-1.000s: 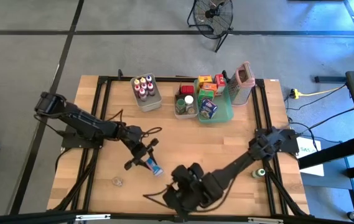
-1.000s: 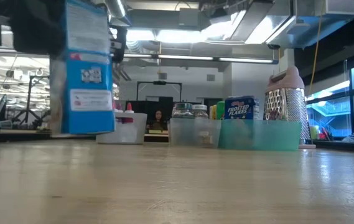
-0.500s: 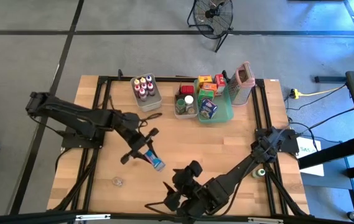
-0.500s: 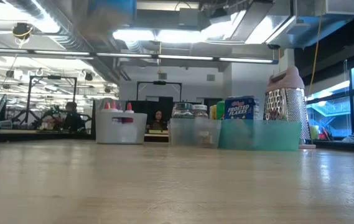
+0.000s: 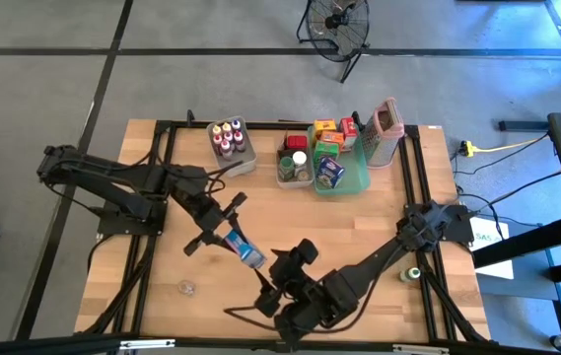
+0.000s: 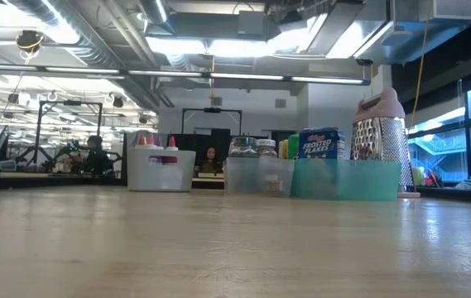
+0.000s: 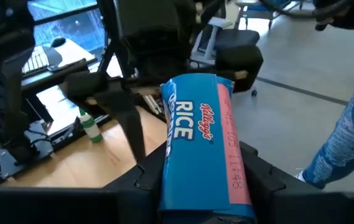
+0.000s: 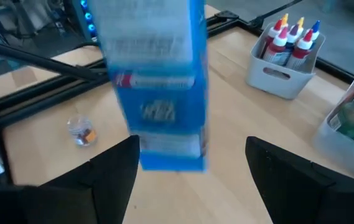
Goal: Pick & Place Kitchen Items
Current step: Put the light blue cereal box into the green bin
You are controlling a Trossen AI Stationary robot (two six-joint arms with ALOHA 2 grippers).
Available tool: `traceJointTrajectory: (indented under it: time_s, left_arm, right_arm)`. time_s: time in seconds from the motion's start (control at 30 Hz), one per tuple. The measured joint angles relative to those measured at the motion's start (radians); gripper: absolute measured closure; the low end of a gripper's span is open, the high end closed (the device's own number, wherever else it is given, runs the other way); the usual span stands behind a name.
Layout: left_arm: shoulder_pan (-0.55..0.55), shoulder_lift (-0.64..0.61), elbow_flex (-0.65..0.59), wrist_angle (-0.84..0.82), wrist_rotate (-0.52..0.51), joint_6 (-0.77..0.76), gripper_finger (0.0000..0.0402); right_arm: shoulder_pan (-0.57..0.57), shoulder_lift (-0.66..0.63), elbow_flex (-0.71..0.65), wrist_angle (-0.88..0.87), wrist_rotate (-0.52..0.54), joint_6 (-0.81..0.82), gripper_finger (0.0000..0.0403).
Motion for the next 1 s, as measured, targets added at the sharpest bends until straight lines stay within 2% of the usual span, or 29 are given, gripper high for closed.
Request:
traceJointTrajectory:
  time_s: [0.17,0.33,0.53,0.77,1.0]
  left_arm:
    - [0.001,0.003,0.0,-0.017,0.005,-0.002,0.0275]
    - [0.001,0.001,0.0,-0.041,0.017,0.007,0.0275]
    - [0.002,0.005,0.0,-0.05,-0.038,0.03,0.0275]
    - [0.002,0.009,0.0,-0.059,-0.047,0.051,0.0275]
    - [0.002,0.009,0.0,-0.061,-0.044,0.054,0.0275]
  right_arm:
    - [-0.033,-0.005,0.0,0.026,-0.018,-0.069,0.0107]
    - [-0.053,-0.005,-0.001,0.135,-0.03,-0.213,0.0107]
    - [-0.074,-0.006,-0.001,0.24,-0.02,-0.286,0.0107]
    - [-0.097,-0.016,-0.001,0.287,-0.031,-0.392,0.0107]
    - [-0.115,-0.032,-0.001,0.308,-0.11,-0.417,0.0107]
